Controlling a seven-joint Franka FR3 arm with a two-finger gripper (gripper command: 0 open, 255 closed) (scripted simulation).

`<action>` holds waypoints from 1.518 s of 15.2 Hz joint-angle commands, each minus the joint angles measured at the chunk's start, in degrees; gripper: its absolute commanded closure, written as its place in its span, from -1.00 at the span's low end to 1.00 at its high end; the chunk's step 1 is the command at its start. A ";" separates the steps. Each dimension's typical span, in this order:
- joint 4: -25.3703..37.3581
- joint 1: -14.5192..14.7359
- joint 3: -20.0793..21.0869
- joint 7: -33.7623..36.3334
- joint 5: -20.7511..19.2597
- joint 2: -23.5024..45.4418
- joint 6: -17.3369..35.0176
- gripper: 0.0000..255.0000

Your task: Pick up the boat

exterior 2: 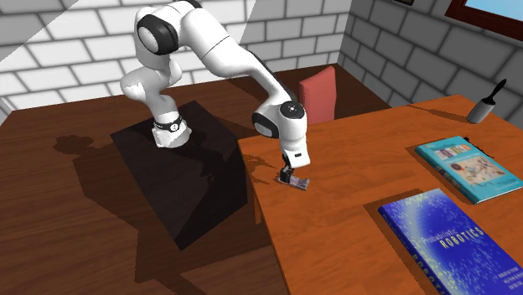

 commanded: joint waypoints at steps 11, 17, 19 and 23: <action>1.92 0.42 -0.25 -0.53 -0.37 6.10 4.01 1.00; 1.91 0.41 -0.25 -0.54 -0.36 6.10 4.02 1.00; 2.10 0.42 -0.26 -0.52 -0.38 6.15 3.88 1.00; 1.78 0.30 -0.17 -0.27 -0.31 3.76 1.84 1.00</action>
